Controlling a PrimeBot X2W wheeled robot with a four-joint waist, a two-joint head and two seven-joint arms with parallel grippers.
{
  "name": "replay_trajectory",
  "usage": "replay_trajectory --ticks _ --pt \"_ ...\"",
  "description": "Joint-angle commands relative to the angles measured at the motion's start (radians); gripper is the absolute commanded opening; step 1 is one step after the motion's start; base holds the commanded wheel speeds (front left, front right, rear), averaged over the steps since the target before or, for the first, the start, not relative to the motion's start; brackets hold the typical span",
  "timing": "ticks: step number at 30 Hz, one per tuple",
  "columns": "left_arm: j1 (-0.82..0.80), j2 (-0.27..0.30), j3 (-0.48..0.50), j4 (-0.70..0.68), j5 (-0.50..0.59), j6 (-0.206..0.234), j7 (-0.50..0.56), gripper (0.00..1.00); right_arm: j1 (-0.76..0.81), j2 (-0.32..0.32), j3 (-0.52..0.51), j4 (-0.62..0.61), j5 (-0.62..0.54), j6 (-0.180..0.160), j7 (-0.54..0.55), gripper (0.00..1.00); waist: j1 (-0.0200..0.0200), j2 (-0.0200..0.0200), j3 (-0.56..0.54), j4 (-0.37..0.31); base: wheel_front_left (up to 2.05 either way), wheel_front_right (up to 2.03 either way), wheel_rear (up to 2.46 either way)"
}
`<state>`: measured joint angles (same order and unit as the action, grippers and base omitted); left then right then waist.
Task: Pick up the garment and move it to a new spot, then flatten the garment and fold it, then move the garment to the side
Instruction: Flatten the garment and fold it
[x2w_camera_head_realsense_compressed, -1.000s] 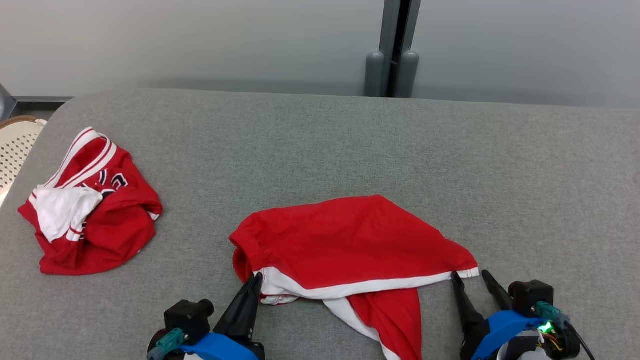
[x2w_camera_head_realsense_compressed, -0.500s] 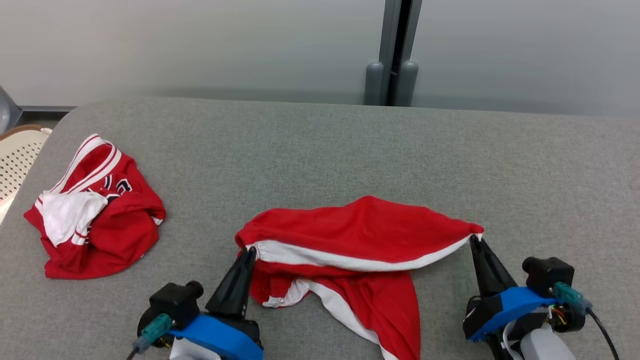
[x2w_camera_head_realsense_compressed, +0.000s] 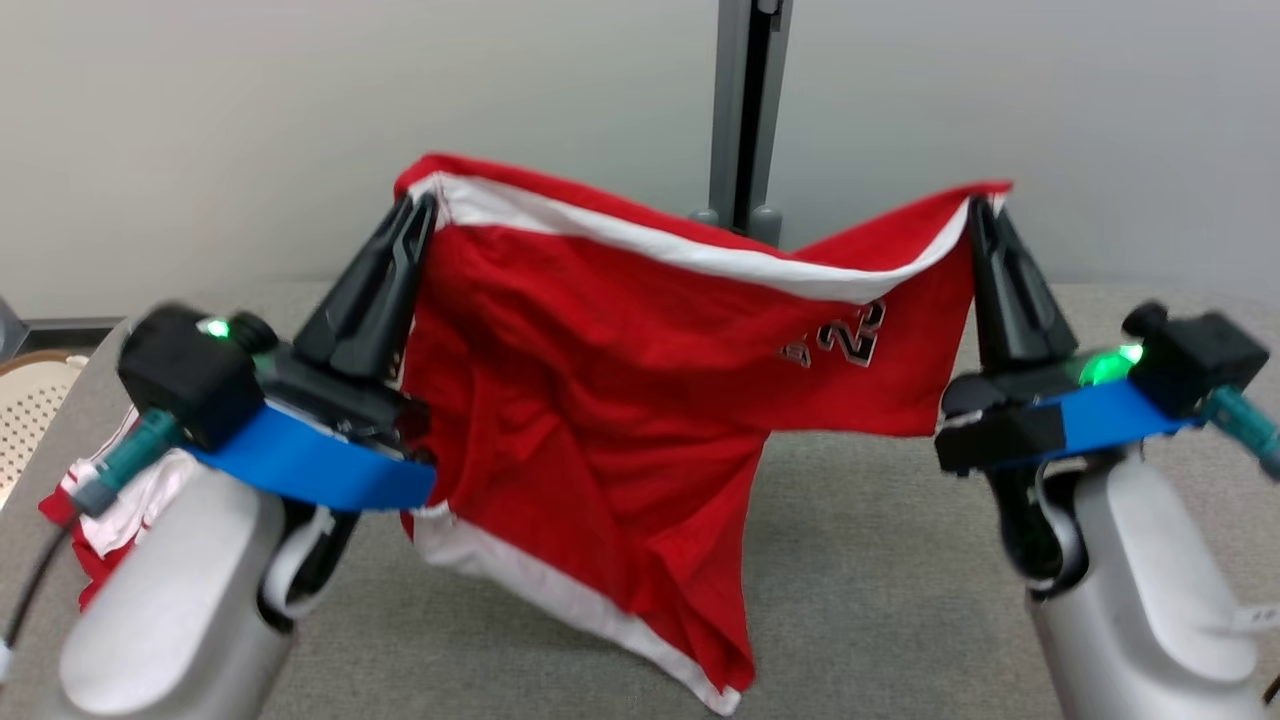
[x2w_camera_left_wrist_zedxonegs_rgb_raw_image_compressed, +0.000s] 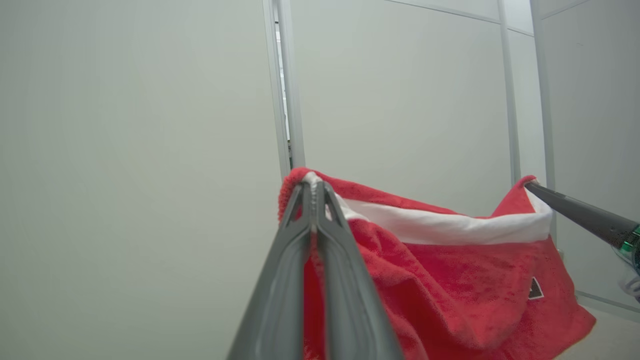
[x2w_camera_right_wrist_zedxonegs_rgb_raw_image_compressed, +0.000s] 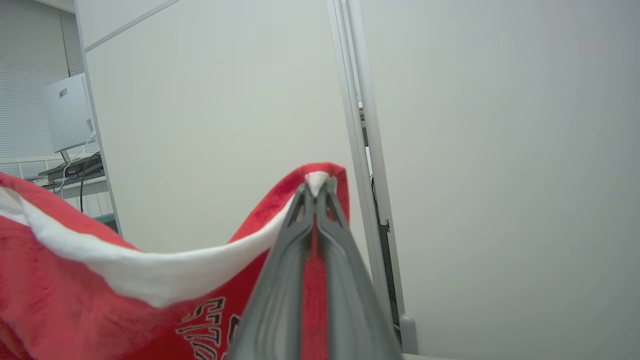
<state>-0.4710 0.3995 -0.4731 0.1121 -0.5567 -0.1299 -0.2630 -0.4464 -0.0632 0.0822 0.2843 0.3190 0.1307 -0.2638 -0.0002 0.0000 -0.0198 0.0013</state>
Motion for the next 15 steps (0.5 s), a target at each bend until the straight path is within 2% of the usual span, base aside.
replay_trajectory --ticks 1,4,9,15 --pt "-0.030 0.014 -0.014 -0.004 -0.021 -0.001 -0.001 0.00 -0.031 -0.019 0.008 -0.014 0.006 0.000 0.008 0.00 0.0002 0.0000 -0.011 -0.013 0.00 0.00 0.00" --pt "-0.149 0.067 -0.038 0.011 -0.108 -0.001 0.027 0.00 -0.126 -0.063 0.041 -0.055 0.017 0.000 0.053 0.00 0.0002 0.0000 -0.002 -0.039 0.00 0.00 0.00" --pt "-0.269 0.087 -0.059 0.077 -0.159 -0.001 0.048 0.00 -0.276 -0.096 0.072 -0.009 -0.011 0.000 0.074 0.00 0.0002 0.0000 0.051 -0.074 0.00 0.00 0.00" --pt "-0.466 0.019 -0.043 0.221 -0.162 -0.001 0.012 0.00 -0.526 -0.095 0.048 0.142 -0.101 0.000 0.030 0.00 0.0002 0.0000 0.161 -0.102 0.00 0.00 0.00"
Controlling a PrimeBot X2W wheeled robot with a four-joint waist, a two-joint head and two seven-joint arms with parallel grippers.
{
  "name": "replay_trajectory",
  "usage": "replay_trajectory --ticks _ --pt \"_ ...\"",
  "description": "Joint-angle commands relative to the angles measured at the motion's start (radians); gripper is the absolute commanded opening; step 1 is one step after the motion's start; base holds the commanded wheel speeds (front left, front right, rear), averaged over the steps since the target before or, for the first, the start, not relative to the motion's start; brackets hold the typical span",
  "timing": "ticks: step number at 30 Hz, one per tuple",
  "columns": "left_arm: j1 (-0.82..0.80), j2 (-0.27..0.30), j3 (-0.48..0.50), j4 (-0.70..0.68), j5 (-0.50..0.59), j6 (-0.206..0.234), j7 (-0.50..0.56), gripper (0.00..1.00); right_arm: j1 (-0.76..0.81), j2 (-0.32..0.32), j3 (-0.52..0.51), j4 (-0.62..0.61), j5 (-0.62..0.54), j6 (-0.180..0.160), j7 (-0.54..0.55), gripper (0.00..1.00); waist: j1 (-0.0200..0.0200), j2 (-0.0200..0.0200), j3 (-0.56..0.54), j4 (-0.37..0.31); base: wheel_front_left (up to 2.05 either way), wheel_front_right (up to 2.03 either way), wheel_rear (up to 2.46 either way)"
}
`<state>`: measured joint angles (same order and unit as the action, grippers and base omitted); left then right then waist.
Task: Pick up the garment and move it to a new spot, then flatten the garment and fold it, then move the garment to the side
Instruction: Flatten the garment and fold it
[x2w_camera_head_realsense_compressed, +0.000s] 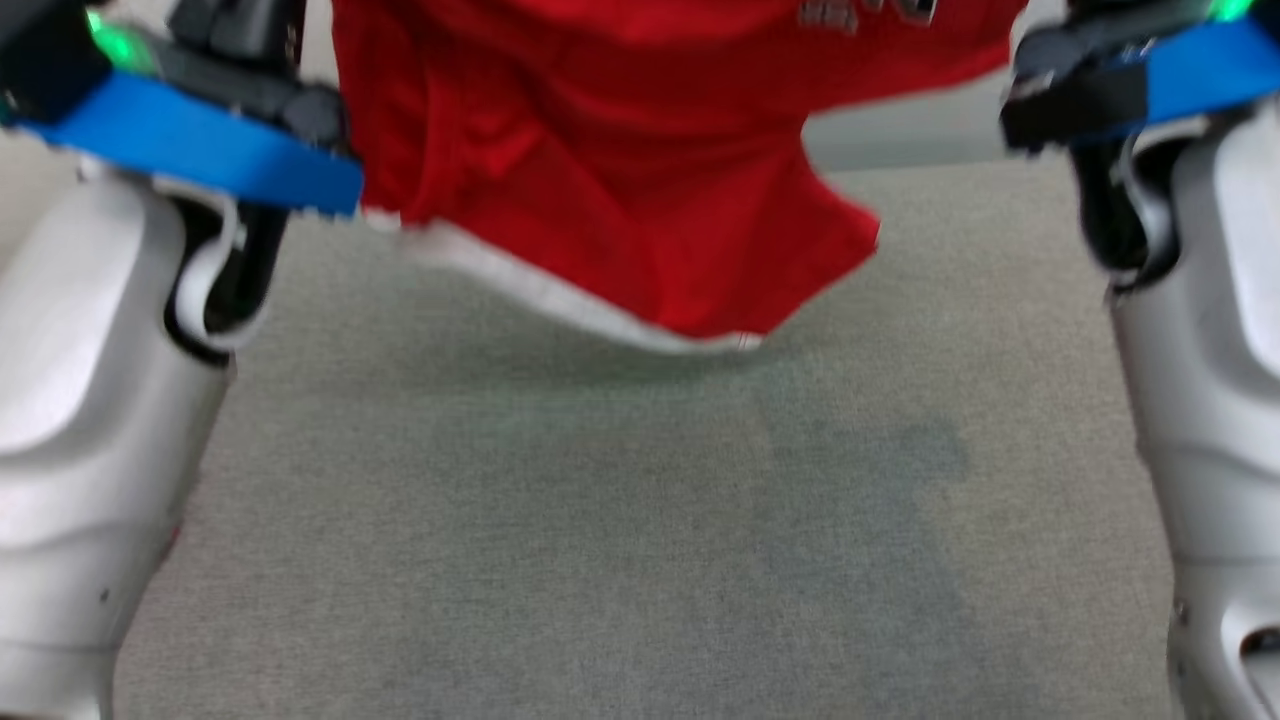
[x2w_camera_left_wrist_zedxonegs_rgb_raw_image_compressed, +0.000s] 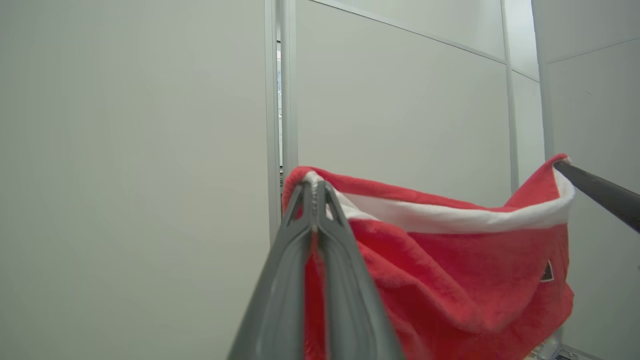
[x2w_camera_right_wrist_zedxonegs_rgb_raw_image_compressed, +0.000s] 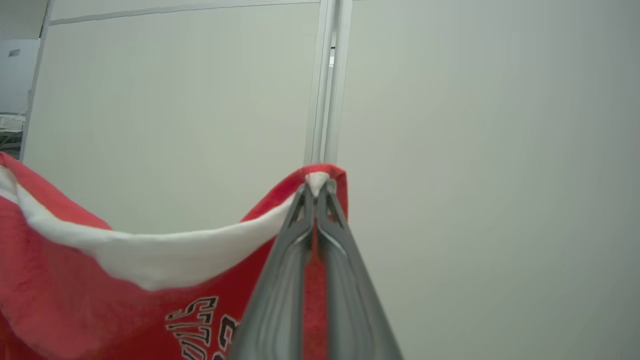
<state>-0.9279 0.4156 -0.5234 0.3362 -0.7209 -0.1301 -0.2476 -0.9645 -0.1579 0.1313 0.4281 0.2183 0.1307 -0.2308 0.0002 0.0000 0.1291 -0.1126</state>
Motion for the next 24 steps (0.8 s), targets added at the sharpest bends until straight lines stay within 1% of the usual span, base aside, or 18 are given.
replay_trajectory --ticks 1,3,5,7,9,11,12,14,16,17,19,21,24 --pt "-0.046 -0.012 0.016 0.015 0.006 -0.001 -0.010 0.00 -0.051 0.001 -0.014 0.017 -0.022 0.000 -0.011 0.00 -0.0002 0.0000 0.032 0.009 0.00 0.00 0.00" --pt "-0.100 -0.041 0.018 0.041 0.009 -0.001 -0.016 0.00 -0.116 0.011 -0.039 0.054 -0.049 0.000 -0.023 0.00 -0.0002 0.0000 0.064 0.004 0.00 0.00 0.00" --pt "-0.137 -0.062 0.034 0.037 0.004 -0.001 -0.017 0.00 -0.167 0.018 -0.052 0.072 -0.073 0.000 -0.030 0.00 -0.0002 0.0000 0.091 0.000 0.00 0.00 0.00" --pt "-0.124 -0.068 0.037 0.032 0.002 -0.001 -0.018 0.00 -0.178 0.028 -0.066 0.084 -0.075 0.000 -0.034 0.00 -0.0002 0.0000 0.106 -0.003 0.00 0.00 0.00" --pt "-0.069 -0.065 0.033 0.039 -0.003 -0.001 -0.018 0.00 -0.136 0.039 -0.064 0.068 -0.073 0.000 -0.034 0.00 -0.0002 0.0000 0.112 -0.006 0.00 0.00 0.00" --pt "-0.006 -0.063 0.051 0.044 -0.011 -0.001 -0.018 0.00 -0.060 0.044 -0.063 0.051 -0.059 0.000 -0.034 0.00 -0.0002 0.0000 0.109 -0.008 0.00 0.00 0.00" --pt "0.038 -0.059 0.043 0.046 -0.002 -0.001 -0.018 0.00 -0.012 0.047 -0.060 0.043 -0.050 0.000 -0.034 0.00 -0.0002 0.0000 0.102 -0.008 0.00 0.00 0.00" --pt "0.151 -0.075 0.073 0.049 -0.015 -0.001 -0.018 0.00 0.096 0.055 -0.063 0.005 -0.020 0.000 -0.034 0.00 -0.0002 0.0000 0.088 -0.007 0.00 0.00 0.00" --pt "0.274 -0.085 0.081 0.050 -0.005 -0.001 -0.018 0.00 0.228 0.065 -0.068 -0.024 0.012 0.000 -0.034 0.00 -0.0002 0.0000 0.071 -0.009 0.00 0.00 0.00" --pt "0.336 -0.101 0.105 0.052 -0.013 -0.001 -0.018 0.00 0.298 0.067 -0.070 -0.039 0.027 0.000 -0.034 0.00 -0.0002 0.0000 0.061 -0.009 0.00 0.00 0.00" --pt "0.458 -0.119 0.109 0.053 0.000 -0.001 -0.018 0.00 0.422 0.061 -0.039 -0.054 0.049 0.000 -0.034 0.00 -0.0002 0.0000 0.039 -0.008 0.00 0.00 0.00" --pt "0.571 -0.147 0.135 0.055 0.000 -0.001 -0.018 0.00 0.535 0.054 -0.042 -0.074 0.083 0.000 -0.035 0.00 -0.0002 0.0000 0.014 -0.006 0.00 0.00 0.00" --pt "0.718 -0.181 0.150 0.047 0.034 -0.001 -0.018 0.00 0.679 0.041 -0.050 -0.106 0.109 0.000 -0.035 0.00 -0.0002 0.0000 -0.026 -0.004 0.00 0.00 0.00"
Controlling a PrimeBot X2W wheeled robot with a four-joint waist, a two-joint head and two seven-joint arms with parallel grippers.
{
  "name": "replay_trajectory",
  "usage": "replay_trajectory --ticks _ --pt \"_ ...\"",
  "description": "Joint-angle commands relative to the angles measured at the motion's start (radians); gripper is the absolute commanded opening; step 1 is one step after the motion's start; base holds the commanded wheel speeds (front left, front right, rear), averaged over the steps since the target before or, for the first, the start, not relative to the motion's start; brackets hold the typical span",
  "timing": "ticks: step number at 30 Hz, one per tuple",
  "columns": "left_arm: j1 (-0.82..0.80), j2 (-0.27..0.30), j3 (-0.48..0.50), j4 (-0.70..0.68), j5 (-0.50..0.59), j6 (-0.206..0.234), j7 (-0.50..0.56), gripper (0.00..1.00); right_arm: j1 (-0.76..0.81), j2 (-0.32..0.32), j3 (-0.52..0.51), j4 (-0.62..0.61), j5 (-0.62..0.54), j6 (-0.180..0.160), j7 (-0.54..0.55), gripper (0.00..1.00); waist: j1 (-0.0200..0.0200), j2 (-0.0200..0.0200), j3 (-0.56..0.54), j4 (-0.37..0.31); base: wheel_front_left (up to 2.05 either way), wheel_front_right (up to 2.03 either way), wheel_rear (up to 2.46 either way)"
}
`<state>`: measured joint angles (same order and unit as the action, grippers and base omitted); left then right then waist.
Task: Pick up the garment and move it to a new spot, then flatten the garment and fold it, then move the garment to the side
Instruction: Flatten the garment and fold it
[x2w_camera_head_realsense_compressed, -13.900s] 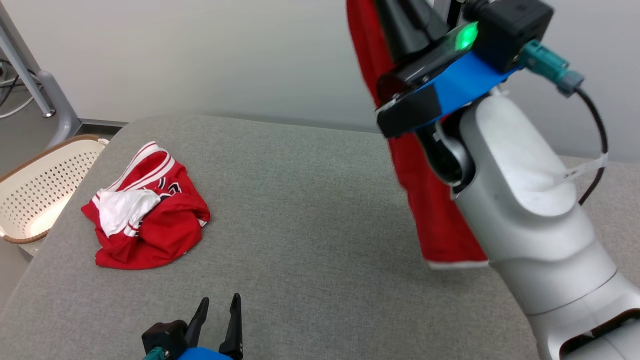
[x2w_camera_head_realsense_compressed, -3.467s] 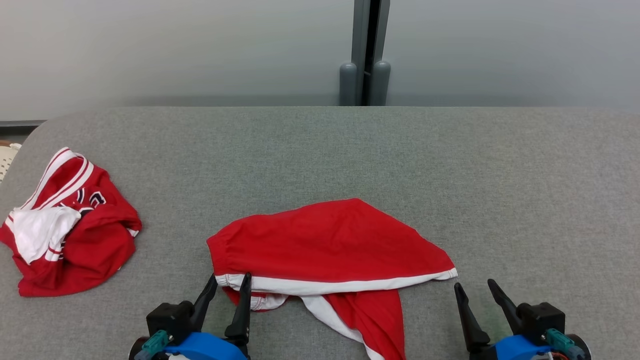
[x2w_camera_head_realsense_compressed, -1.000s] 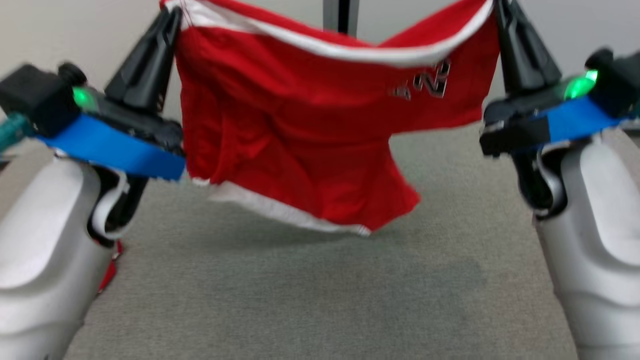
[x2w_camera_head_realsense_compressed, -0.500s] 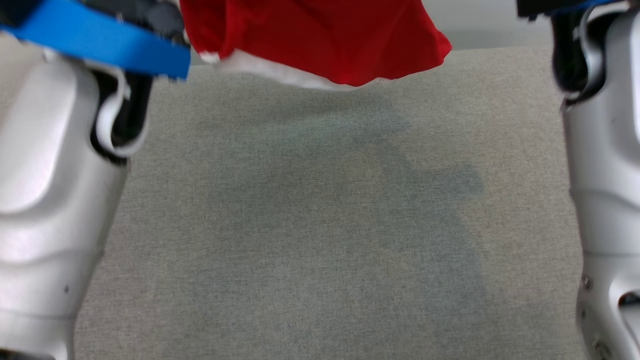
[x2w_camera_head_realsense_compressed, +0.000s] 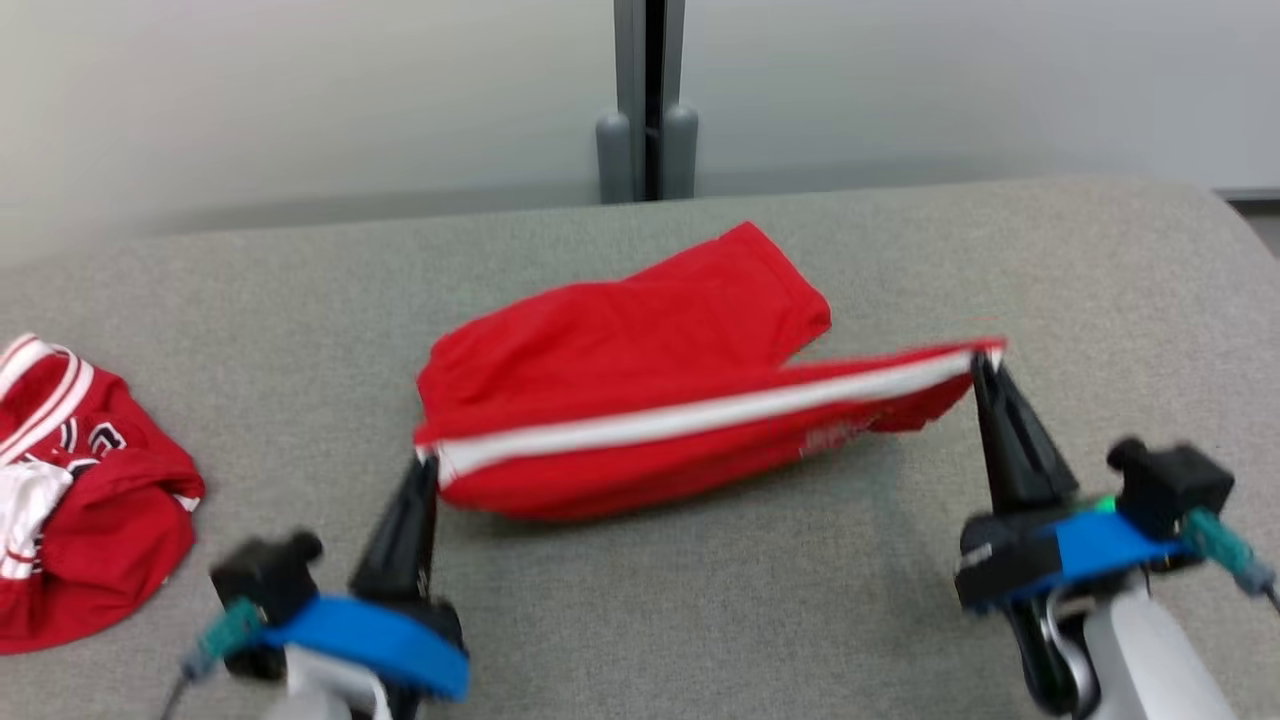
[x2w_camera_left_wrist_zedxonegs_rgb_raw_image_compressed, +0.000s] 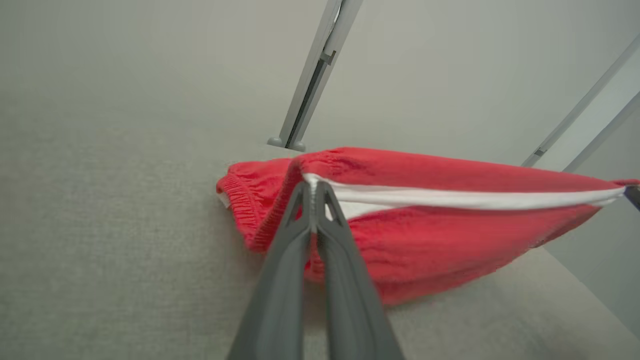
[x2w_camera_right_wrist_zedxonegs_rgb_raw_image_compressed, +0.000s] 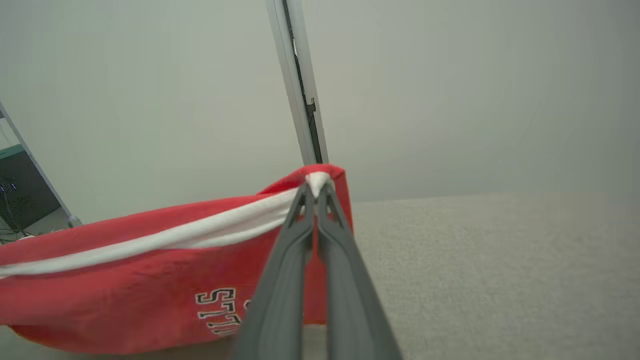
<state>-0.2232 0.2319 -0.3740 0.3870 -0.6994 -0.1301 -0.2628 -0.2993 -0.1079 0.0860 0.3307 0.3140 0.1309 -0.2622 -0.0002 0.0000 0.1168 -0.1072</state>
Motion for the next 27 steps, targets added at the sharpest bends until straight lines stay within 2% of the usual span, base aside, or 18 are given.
replay_trajectory --ticks 1,8,15,21,26,27 --pt "0.056 -0.009 0.002 -0.007 0.022 -0.001 -0.003 0.00 0.057 -0.007 -0.002 -0.017 0.018 0.000 -0.003 0.00 0.0002 0.0000 -0.026 -0.009 0.00 0.00 0.00" --pt "0.292 -0.076 0.049 -0.052 0.080 0.000 -0.003 0.00 0.282 -0.012 -0.031 -0.091 0.064 0.000 -0.003 0.00 0.0002 0.0000 -0.106 0.012 0.00 0.00 0.00" --pt "0.355 -0.076 0.049 -0.100 0.112 0.001 -0.003 0.00 0.380 -0.023 -0.067 -0.181 0.070 -0.001 -0.004 0.00 0.0002 0.0000 -0.113 0.055 0.00 0.00 0.00" --pt "0.267 -0.078 0.006 -0.123 0.114 0.001 -0.003 0.00 0.290 -0.038 -0.063 -0.156 0.052 0.000 -0.001 0.00 0.0002 0.0000 -0.069 0.081 0.00 0.00 0.00" --pt "0.133 -0.093 -0.018 -0.106 0.094 0.001 -0.003 0.00 0.114 -0.035 -0.060 -0.076 0.014 0.000 0.034 0.00 0.0002 0.0000 0.010 0.101 0.00 0.00 0.00" --pt "0.075 -0.097 -0.026 -0.090 0.088 0.001 -0.003 0.00 0.026 -0.037 -0.057 -0.037 -0.011 0.000 0.045 0.00 0.0002 0.0000 0.048 0.110 0.00 0.00 0.00"
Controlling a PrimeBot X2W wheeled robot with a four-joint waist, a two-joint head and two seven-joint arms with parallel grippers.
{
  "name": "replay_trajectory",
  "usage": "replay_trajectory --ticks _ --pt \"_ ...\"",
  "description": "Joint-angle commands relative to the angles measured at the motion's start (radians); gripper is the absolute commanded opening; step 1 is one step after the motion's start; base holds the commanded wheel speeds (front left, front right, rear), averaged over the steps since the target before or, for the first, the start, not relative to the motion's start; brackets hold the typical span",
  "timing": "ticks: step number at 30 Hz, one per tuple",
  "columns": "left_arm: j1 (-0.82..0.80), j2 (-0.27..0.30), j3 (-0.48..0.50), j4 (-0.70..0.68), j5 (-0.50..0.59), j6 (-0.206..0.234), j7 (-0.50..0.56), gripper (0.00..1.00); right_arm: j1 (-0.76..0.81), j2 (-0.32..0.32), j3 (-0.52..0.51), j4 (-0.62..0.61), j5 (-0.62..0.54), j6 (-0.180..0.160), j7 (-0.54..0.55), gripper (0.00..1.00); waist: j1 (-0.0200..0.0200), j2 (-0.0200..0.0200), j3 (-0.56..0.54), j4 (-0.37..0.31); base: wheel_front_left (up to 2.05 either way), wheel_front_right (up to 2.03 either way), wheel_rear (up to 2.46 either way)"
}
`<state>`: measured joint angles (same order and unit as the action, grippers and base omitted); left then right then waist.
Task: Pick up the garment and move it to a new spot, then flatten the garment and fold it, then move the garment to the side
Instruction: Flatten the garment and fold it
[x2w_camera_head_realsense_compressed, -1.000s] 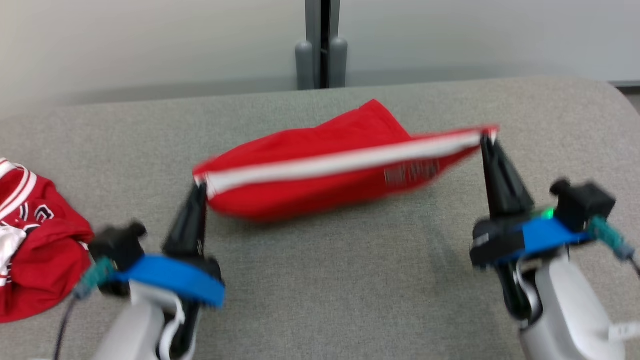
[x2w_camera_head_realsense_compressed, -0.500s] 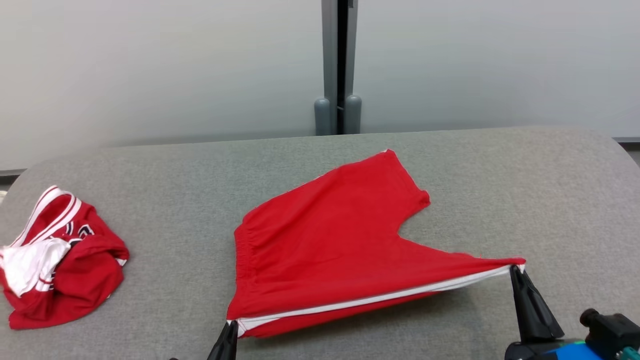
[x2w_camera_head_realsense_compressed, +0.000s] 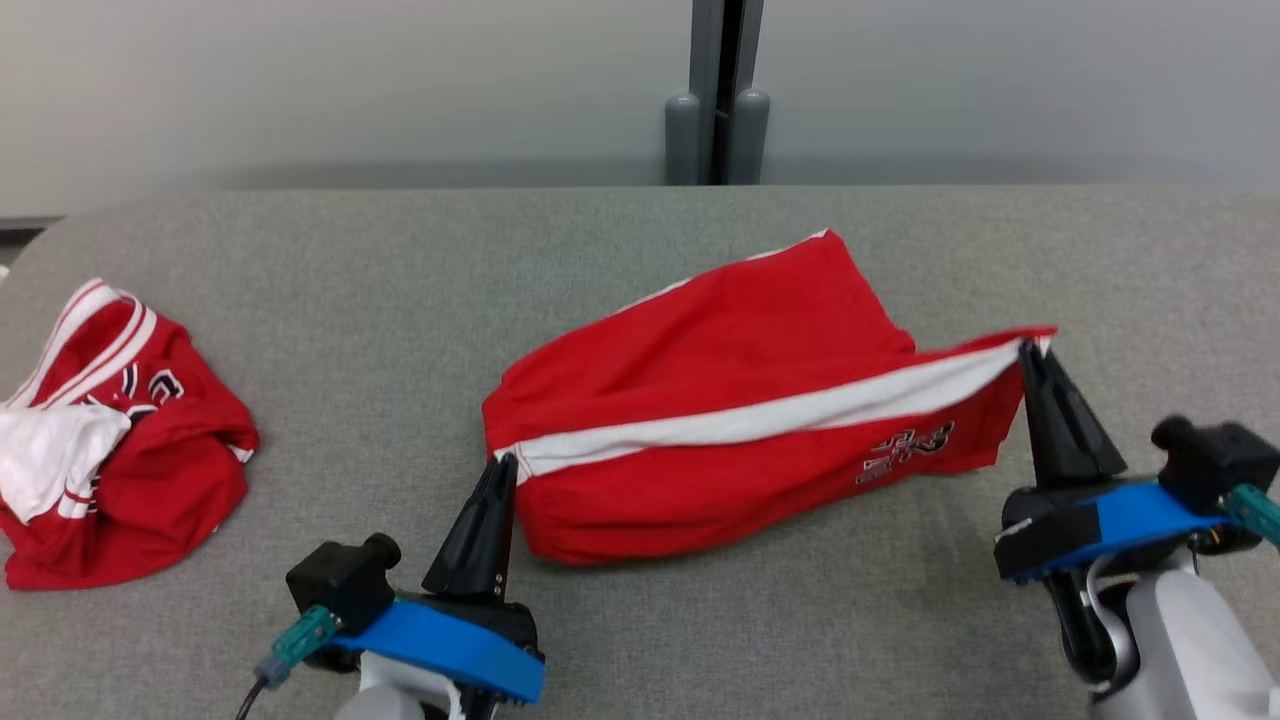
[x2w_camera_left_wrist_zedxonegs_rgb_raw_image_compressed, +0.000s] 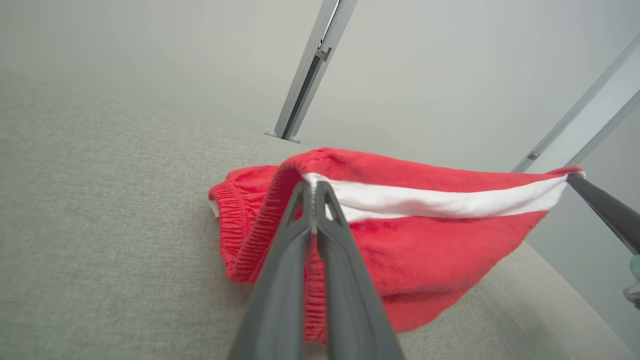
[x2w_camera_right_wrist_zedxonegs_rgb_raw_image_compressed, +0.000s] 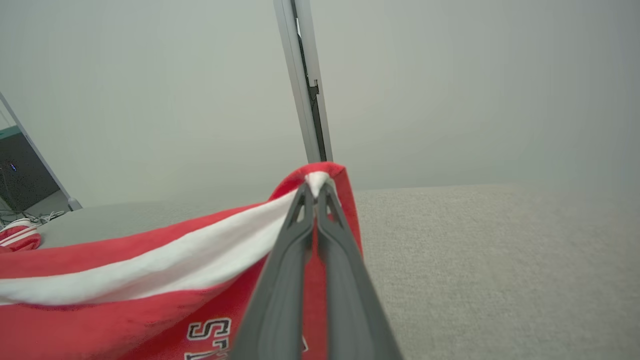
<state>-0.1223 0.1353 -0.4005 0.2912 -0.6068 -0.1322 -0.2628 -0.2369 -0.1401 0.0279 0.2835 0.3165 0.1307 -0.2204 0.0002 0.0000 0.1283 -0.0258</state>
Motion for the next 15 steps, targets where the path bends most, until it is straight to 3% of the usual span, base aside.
replay_trajectory --ticks 1,8,15 --pt "-0.057 -0.003 -0.002 0.015 -0.013 0.003 -0.003 0.00 -0.081 -0.002 -0.005 0.033 -0.019 0.000 0.013 0.00 -0.0002 0.0000 0.059 0.033 0.00 0.00 0.00" --pt "-0.261 -0.017 -0.025 0.094 -0.051 0.002 -0.003 0.00 -0.364 -0.018 -0.020 0.189 -0.136 0.000 0.037 0.00 -0.0002 0.0000 0.193 0.087 0.00 0.00 0.00" --pt "-0.394 -0.023 -0.051 0.156 -0.082 0.002 -0.003 0.00 -0.548 -0.008 -0.036 0.345 -0.233 0.000 0.049 0.00 -0.0002 0.0000 0.279 0.112 0.00 0.00 0.00"
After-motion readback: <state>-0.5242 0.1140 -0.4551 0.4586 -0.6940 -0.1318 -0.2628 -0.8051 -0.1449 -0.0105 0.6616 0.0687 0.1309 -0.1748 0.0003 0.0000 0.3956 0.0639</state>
